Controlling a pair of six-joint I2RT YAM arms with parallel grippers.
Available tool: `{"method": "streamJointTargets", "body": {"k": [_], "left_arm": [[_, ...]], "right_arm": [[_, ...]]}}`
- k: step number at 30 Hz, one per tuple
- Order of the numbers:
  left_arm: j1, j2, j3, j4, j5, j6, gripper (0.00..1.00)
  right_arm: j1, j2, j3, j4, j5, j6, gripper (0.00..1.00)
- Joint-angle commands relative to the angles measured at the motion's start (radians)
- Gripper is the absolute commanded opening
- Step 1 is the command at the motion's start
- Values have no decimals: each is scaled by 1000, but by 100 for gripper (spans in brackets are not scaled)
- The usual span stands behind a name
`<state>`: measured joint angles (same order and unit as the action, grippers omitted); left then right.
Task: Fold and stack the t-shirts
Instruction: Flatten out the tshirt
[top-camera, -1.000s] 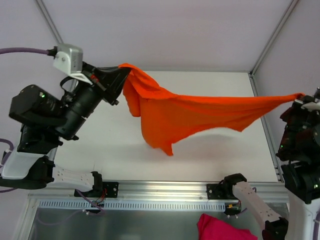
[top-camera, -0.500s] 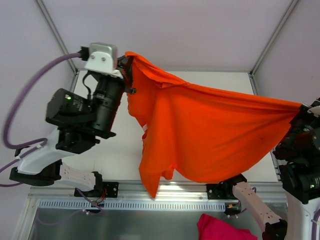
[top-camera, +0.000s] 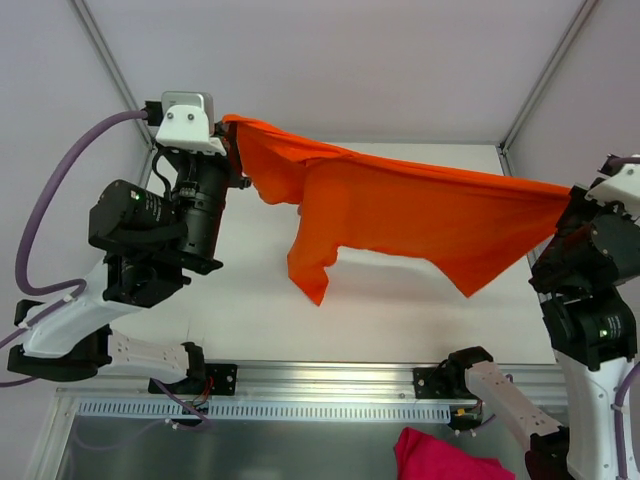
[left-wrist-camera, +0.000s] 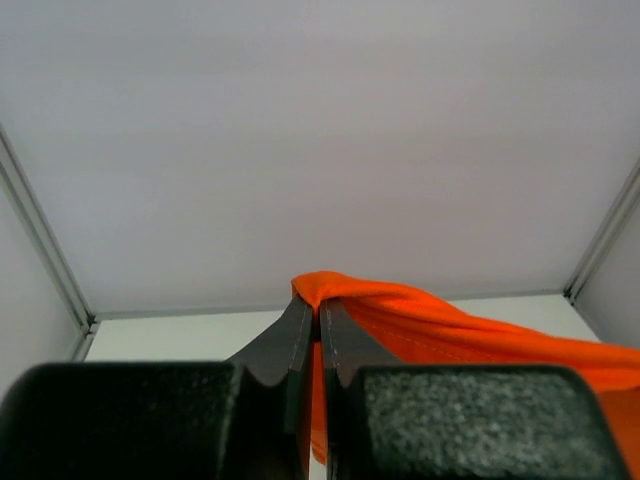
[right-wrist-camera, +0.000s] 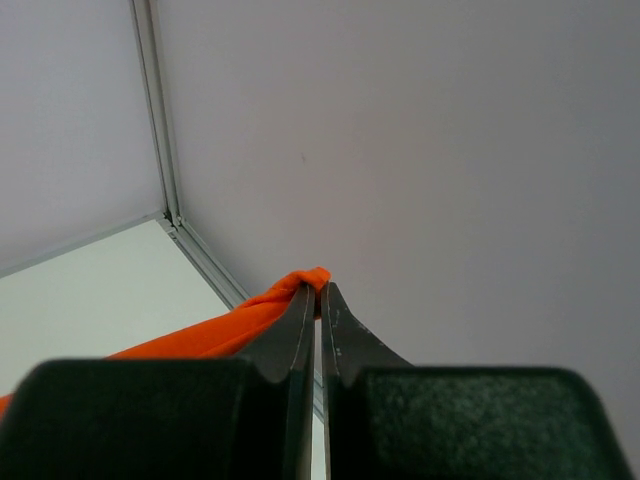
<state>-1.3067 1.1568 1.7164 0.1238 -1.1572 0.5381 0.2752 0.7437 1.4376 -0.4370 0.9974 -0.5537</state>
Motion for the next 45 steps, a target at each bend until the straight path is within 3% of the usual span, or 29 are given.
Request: {"method": "streamJointTargets", "body": {"k": [1,4,7,10,14,25,29,33,36,41,42,45], "left_arm": [[23,35,99,111,2,59,0],[44,89,150,149,46,111,0],[78,133,199,93,86,71,0],[127,165,224,-8,111,-25,0],[272,216,275,-187,186,-223,0],[434,424,482,-407,333,-443,0],[460,503,653,-481,366,-458,0],[437,456,628,-507,380,-491,0],[359,354,514,-413,361,-433,0],[76,310,476,-106,199,-63,0],[35,299,456,-31,177,59,0],[-90,274,408,184,105,245,0]], "right_arm": [[1,43,6,85,6,9,1],[2,104,27,119,-32,33,1],[1,189,78,126,-78,83,1],[1,273,92,174,-101,112,1],[-14,387,104,242,-120,101,1],[-25,580,257,247,-177,114,1],[-27,585,303,219,-193,103,1],[-25,517,293,193,-197,110,1],[-22,444,271,193,-183,84,1],[-8,288,225,182,-152,42,1],[-5,257,190,182,-148,35,1],[-1,142,143,147,-138,43,1]]}}
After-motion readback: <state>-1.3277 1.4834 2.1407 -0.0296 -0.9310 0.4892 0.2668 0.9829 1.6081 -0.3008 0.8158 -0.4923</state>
